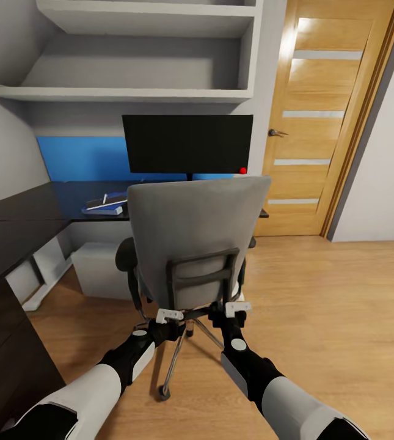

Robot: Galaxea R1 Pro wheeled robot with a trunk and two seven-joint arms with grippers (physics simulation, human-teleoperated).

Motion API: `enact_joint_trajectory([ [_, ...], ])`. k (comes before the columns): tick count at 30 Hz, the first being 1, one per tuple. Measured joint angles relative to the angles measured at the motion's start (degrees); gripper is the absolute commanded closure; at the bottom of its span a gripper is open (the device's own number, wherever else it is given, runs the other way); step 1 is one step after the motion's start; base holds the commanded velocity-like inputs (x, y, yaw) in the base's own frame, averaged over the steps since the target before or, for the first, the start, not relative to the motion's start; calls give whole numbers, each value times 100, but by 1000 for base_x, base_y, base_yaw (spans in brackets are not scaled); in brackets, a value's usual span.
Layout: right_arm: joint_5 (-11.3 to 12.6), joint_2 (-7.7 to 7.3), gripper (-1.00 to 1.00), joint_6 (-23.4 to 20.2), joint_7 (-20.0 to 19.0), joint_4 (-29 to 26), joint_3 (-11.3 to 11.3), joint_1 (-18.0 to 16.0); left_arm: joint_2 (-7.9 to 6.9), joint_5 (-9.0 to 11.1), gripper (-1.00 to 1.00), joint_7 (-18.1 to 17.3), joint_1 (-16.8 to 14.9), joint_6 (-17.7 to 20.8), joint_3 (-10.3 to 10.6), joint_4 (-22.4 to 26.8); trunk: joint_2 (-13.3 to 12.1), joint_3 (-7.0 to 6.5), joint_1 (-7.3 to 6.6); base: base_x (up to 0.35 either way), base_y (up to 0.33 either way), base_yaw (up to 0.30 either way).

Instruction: In the bedroom, organize the workspace by keeping the computer under the desk, ensuring the monitor is on the desk, placing the keyboard on the desk next to the monitor, placing the mouse on the desk next to the keyboard, moving the folder from the swivel chair onto the desk next to the mouse, stacking the notebook on top of the folder with the pen on top of the notebook, and positioning the swivel chair next to the desk.

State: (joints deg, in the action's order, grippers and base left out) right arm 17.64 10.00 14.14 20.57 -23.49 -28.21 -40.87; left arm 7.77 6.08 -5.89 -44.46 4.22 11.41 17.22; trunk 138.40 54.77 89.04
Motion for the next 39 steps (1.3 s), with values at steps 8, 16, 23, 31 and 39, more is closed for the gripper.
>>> enact_joint_trajectory([
  [8,0,0,-100,0,0,13,0,-1,0,0,-100,-6,0,-1,5,0,0,0,0,127,1,0],
  [16,0,0,-100,0,0,17,0,-1,1,0,-100,3,0,0,-1,0,0,0,1,12,0,0],
  [23,0,0,-100,0,0,17,0,-1,-7,12,-100,-3,1,-12,11,9,1,0,-2,90,0,0],
  [31,0,0,-100,0,0,18,0,0,-8,0,-100,-6,0,-4,-1,17,0,0,3,-33,0,0],
  [39,0,0,-100,-5,-11,18,0,0,-8,0,-100,3,0,0,-10,18,0,0,4,-325,0,0],
])
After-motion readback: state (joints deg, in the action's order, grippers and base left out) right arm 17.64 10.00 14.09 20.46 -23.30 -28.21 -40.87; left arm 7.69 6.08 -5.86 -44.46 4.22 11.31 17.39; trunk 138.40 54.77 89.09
